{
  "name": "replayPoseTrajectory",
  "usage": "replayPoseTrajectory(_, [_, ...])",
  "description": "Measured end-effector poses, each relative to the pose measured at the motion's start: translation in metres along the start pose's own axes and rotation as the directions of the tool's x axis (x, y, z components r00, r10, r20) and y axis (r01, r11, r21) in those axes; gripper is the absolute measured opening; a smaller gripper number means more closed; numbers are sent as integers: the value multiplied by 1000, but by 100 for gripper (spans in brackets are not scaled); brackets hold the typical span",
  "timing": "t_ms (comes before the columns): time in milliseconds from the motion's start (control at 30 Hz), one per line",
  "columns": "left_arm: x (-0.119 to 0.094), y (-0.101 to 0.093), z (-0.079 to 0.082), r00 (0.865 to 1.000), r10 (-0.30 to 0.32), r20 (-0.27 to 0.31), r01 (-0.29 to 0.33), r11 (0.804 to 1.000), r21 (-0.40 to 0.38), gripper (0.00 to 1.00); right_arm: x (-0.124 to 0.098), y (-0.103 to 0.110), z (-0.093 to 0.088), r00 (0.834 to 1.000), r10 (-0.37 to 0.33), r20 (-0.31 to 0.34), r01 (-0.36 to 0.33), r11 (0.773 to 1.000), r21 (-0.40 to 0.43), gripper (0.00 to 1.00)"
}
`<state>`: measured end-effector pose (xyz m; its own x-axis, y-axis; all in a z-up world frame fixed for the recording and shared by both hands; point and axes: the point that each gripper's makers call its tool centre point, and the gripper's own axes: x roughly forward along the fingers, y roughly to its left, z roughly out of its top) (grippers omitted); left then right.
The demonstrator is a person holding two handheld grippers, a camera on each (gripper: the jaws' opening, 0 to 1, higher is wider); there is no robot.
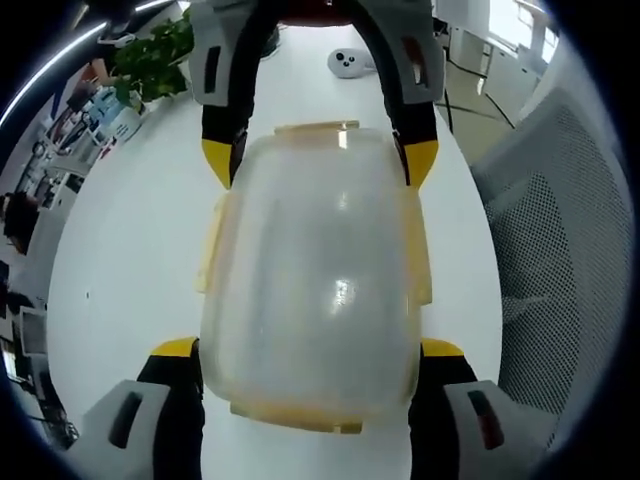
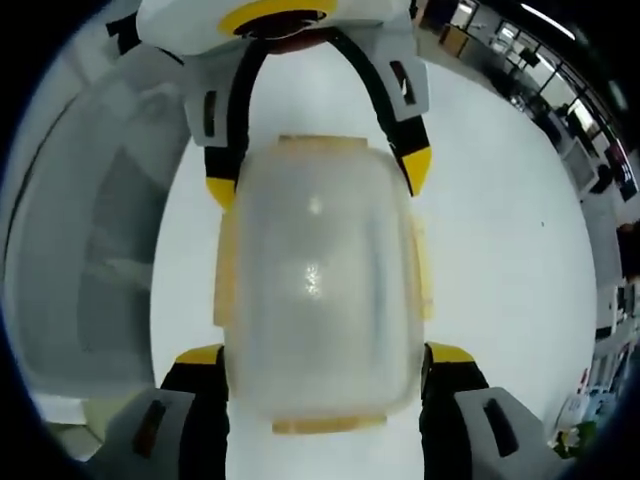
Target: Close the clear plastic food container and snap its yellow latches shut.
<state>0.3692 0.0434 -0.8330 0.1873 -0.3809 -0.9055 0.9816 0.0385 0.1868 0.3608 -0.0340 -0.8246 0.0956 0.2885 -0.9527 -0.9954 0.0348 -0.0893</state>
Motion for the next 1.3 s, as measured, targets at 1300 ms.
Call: replayPoseTrajectory(1300, [-25, -1, -61, 1000, 4, -18, -4, 1000, -9, 87, 19, 4, 62, 1000, 5, 0, -5, 1000, -14, 79])
